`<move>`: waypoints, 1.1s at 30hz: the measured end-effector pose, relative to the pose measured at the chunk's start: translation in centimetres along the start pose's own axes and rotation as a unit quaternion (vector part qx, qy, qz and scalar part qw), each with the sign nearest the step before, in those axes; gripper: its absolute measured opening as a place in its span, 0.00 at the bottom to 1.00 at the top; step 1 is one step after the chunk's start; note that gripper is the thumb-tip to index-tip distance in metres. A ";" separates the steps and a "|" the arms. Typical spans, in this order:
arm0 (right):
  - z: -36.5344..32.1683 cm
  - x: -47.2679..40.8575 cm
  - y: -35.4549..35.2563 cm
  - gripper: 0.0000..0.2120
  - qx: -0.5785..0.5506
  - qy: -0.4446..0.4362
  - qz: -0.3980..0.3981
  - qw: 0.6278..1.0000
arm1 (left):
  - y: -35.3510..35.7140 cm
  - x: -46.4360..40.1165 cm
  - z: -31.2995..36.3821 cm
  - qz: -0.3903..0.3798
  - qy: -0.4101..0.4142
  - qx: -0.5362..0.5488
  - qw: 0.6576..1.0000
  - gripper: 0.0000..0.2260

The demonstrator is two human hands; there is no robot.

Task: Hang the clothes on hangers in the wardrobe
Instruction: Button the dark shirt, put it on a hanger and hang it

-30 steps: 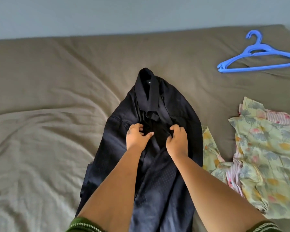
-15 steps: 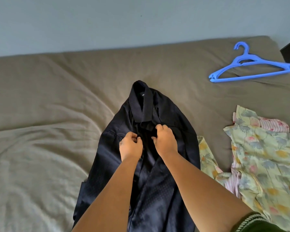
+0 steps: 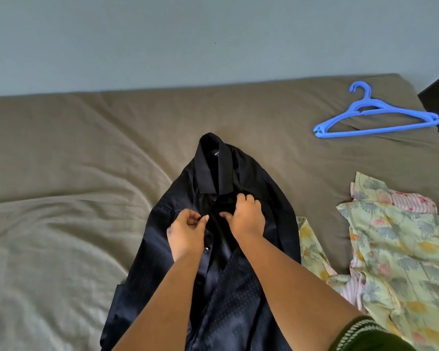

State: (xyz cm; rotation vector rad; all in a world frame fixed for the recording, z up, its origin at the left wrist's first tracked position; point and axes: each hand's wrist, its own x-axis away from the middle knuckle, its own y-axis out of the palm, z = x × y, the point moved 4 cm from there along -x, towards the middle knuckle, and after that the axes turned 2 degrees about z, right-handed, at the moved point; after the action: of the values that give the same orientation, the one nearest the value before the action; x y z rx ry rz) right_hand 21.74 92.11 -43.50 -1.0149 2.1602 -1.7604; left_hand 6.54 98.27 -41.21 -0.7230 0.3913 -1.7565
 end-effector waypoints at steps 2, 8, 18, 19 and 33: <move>0.3 -0.4 0.1 0.13 -0.023 0.013 0.017 1.000 | 0.0 -0.1 0.0 -0.016 0.002 0.009 1.000 0.10; 0.7 1.1 -1.2 0.13 -0.222 0.072 0.026 0.972 | 0.1 0.2 0.9 -0.055 -0.042 0.056 0.996 0.09; 0.8 4.3 -5.3 0.14 -0.514 0.154 -0.123 0.835 | -1.1 2.9 5.4 -0.062 -0.112 0.209 0.970 0.05; 0.7 4.8 -5.6 0.14 -0.538 0.162 -0.137 0.816 | -1.3 3.1 5.7 -0.064 -0.126 0.225 0.964 0.03; 0.7 6.1 -8.1 0.07 -0.553 0.156 -0.046 0.817 | -1.6 4.0 7.8 -0.095 -0.177 0.302 0.932 0.03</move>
State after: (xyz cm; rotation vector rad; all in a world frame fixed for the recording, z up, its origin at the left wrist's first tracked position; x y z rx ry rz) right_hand 20.68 87.32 -34.58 -1.0163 3.4793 -0.5263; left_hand 9.70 95.74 -33.22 -0.6167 -0.4675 -1.7439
